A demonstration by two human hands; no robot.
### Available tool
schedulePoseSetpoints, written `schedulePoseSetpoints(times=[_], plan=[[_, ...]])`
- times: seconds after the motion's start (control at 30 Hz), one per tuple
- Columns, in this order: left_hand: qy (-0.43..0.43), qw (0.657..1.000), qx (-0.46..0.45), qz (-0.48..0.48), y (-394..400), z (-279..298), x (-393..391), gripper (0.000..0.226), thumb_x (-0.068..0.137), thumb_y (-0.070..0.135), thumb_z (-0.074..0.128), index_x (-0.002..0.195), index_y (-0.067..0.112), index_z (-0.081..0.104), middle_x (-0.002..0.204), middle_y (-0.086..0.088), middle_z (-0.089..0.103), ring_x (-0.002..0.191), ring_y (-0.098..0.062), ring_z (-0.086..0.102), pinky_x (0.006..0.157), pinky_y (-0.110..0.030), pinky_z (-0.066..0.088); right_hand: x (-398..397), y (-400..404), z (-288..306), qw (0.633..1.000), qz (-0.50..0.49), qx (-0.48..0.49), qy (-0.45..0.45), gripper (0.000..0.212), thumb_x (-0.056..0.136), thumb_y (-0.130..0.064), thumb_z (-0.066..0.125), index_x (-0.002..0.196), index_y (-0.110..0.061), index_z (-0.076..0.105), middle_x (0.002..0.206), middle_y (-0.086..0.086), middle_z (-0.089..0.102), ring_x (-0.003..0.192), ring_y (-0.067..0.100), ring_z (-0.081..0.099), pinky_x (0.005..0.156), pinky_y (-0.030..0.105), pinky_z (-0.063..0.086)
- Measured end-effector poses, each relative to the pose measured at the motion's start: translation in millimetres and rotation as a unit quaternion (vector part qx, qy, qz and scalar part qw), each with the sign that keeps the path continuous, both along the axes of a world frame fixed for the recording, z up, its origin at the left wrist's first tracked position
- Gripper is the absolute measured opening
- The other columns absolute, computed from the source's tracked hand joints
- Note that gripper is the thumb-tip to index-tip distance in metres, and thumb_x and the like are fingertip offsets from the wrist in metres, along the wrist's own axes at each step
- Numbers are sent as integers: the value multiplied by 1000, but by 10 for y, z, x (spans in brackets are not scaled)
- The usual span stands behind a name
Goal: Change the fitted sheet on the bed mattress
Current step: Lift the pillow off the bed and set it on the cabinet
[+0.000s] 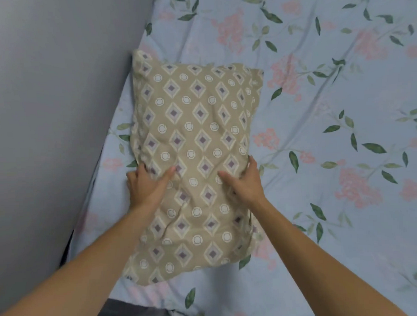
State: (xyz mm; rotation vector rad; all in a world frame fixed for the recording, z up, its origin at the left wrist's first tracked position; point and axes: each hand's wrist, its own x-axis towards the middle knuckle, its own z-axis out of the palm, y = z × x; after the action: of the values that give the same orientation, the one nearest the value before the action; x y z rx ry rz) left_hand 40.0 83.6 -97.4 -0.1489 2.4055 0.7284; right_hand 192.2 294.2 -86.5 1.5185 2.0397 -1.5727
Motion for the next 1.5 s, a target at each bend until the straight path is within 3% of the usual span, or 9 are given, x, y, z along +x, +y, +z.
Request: schedulePoseSetpoints(times=[0.17, 0.27, 0.37, 0.47, 0.67, 0.77, 0.97, 1.33, 1.5], plan=[[-80, 990, 96, 71, 385, -61, -474, 133, 66, 85, 75, 166, 16, 19, 169, -7, 31, 154, -32, 33, 125, -48, 30, -500, 263, -106, 999, -26, -37, 20, 131, 73, -74, 81, 168, -29, 2, 173, 7, 17, 156, 33, 27, 124, 55, 31], [-103, 986, 102, 79, 411, -16, -425, 140, 53, 90, 78, 159, 11, 34, 158, -8, 49, 143, -34, 49, 118, -49, 40, -562, 254, -102, 996, -47, -73, 7, 130, 68, -79, 81, 166, -22, 18, 166, 7, 37, 148, 32, 44, 120, 51, 40], [-142, 976, 144, 84, 461, 215, -341, 118, 59, 74, 89, 146, 5, 50, 138, -11, 64, 124, -34, 63, 110, -47, 49, -506, 246, 66, 992, -71, -98, -19, 111, 62, -82, 81, 144, -14, 52, 136, 4, 66, 118, 26, 66, 102, 42, 55], [-125, 975, 176, 62, 523, 614, -280, 94, 69, 61, 91, 139, 9, 56, 128, -5, 66, 117, -29, 65, 108, -45, 51, -384, 291, 408, 989, -96, -110, -15, 97, 64, -79, 83, 127, -10, 57, 114, 2, 71, 99, 21, 70, 91, 37, 57], [-114, 969, 219, -25, 775, 1950, 36, 53, 79, 47, 89, 112, 18, 60, 104, 7, 66, 100, -18, 62, 86, -27, 48, 327, 184, 1804, 979, -167, -101, 62, 65, 82, -57, 84, 132, -20, 65, 115, -4, 77, 100, 18, 75, 79, 31, 60], [-99, 956, 249, -119, 941, 2716, 343, 41, 83, 42, 87, 109, 29, 58, 92, 20, 61, 97, -11, 60, 78, -21, 46, 923, 68, 2543, 968, -224, -77, 89, 65, 80, -58, 85, 134, -28, 66, 116, -9, 77, 105, 17, 73, 93, 39, 59], [-101, 903, 295, -296, 1142, 3833, 1091, 35, 78, 48, 89, 105, 35, 71, 98, 23, 74, 85, 11, 69, 82, -21, 53, 2107, -332, 3745, 939, -298, -17, 171, 61, 81, -61, 84, 134, -37, 63, 121, -15, 76, 110, 10, 73, 100, 42, 58], [-117, 764, 349, -530, 1454, 5128, 3795, 64, 68, 54, 94, 123, 31, 71, 109, 12, 79, 97, -8, 76, 91, -40, 60, 4932, -1177, 4930, 822, -488, 141, 257, 56, 87, -47, 83, 135, -27, 65, 124, -12, 75, 115, 8, 71, 104, 39, 56], [-135, 691, 371, -606, 1413, 5371, 5251, 61, 72, 46, 94, 126, 32, 70, 110, 15, 78, 98, -6, 76, 87, -33, 58, 6237, -1713, 5113, 778, -557, 180, 230, 44, 81, -48, 84, 121, -37, 68, 117, -18, 77, 109, 1, 71, 98, 28, 57]])
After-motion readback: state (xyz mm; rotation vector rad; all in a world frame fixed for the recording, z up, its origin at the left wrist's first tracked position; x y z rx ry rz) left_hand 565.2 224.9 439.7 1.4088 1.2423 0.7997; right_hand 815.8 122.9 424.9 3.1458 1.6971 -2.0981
